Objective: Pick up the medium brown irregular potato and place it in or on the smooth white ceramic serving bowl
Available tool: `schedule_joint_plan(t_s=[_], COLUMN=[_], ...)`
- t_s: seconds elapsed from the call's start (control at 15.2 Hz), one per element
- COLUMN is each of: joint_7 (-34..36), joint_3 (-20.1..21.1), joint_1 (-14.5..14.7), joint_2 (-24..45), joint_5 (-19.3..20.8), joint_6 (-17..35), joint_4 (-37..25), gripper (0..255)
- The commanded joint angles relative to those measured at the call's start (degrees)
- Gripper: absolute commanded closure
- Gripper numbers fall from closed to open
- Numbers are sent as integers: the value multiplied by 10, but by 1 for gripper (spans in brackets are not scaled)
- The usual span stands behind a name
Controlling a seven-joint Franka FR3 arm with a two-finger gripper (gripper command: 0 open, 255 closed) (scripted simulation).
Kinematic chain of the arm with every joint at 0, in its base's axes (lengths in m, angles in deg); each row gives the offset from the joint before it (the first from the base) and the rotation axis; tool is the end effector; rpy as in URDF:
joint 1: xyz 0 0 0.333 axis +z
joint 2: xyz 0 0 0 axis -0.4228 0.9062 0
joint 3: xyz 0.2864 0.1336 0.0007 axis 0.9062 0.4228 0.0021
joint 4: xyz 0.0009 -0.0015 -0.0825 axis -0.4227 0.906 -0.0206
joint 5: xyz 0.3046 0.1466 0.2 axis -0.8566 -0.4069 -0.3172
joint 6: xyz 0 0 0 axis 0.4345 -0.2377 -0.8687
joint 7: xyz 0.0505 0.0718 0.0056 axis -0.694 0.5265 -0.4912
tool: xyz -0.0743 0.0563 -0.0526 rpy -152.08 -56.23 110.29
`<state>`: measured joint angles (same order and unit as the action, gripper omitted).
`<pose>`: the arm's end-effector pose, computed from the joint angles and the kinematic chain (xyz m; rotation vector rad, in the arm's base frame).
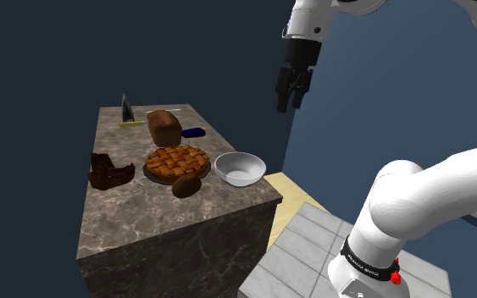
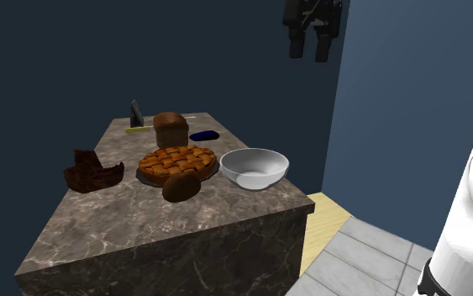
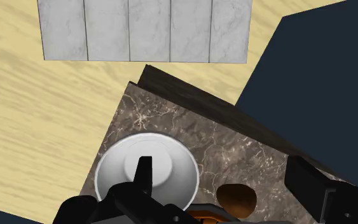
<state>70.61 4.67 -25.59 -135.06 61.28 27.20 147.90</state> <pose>0.2959 0.0350 0.6274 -3.0750 -0.0076 -0.0065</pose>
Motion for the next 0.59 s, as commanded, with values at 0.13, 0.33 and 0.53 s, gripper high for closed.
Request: schedule_joint_plan(t_s=[0.13, 0.33, 0.53], joint_7=[-23, -55, -81], joint_3=[12, 33, 55], joint_1=[10, 23, 34], joint_2=[50, 125, 198], joint_5=[16, 43, 74], joint_6=[17, 39, 58], joint_4=[-18, -48, -80], gripper=[0, 0, 0])
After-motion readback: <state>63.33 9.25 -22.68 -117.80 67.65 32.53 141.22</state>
